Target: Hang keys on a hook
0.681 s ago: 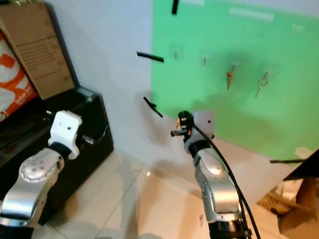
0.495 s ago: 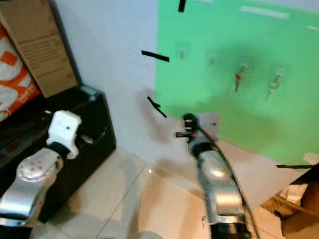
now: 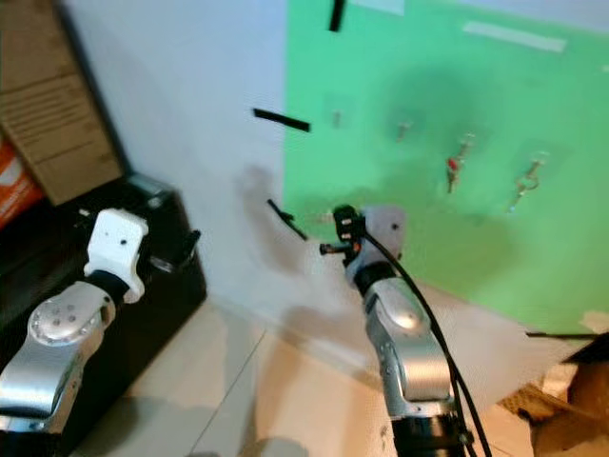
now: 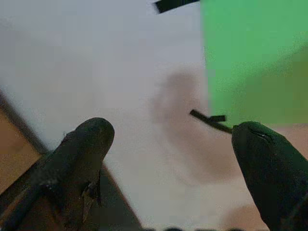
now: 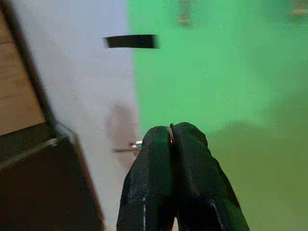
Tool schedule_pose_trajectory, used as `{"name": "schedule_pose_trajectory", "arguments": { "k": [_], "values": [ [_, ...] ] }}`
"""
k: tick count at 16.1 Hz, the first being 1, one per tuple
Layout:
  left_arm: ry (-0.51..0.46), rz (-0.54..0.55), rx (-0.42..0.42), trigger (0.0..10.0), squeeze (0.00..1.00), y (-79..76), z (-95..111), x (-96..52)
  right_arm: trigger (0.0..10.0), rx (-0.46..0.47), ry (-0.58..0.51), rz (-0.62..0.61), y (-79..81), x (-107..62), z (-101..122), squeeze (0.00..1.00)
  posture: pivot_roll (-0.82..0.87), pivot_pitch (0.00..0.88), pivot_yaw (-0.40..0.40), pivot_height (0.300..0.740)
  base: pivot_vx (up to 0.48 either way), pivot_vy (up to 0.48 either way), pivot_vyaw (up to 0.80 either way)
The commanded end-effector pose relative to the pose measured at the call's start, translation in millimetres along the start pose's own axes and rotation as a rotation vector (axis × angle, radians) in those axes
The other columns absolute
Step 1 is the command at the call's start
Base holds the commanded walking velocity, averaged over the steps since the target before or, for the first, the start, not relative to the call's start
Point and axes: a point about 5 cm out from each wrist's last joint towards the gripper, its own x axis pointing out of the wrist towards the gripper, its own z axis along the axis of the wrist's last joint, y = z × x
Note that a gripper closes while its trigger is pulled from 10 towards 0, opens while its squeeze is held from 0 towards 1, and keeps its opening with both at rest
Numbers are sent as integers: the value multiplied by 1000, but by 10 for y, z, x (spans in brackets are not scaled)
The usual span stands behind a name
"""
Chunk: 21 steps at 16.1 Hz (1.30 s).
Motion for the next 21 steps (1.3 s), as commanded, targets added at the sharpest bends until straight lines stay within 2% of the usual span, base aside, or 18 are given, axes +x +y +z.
{"name": "schedule_pose_trajectory", "arguments": {
  "k": [1, 12, 21],
  "values": [
    [-6, -29, -3, 10000, 357, -55, 27, 27, 10000, -7, -3, -37, -111, -25, 11, 0, 71, 0, -3, 740, 319, 0, 0],
    [2, -129, 25, 10000, 361, -76, 40, 64, 10000, 12, -26, -46, -69, 18, 22, 0, 53, 0, 54, 740, 314, 0, 0],
    [1, -132, 25, 10000, 361, -75, 44, 70, 10000, 12, -30, -43, -65, 19, 32, 0, 51, 0, 58, 740, 318, 0, 0]
  ]
}}
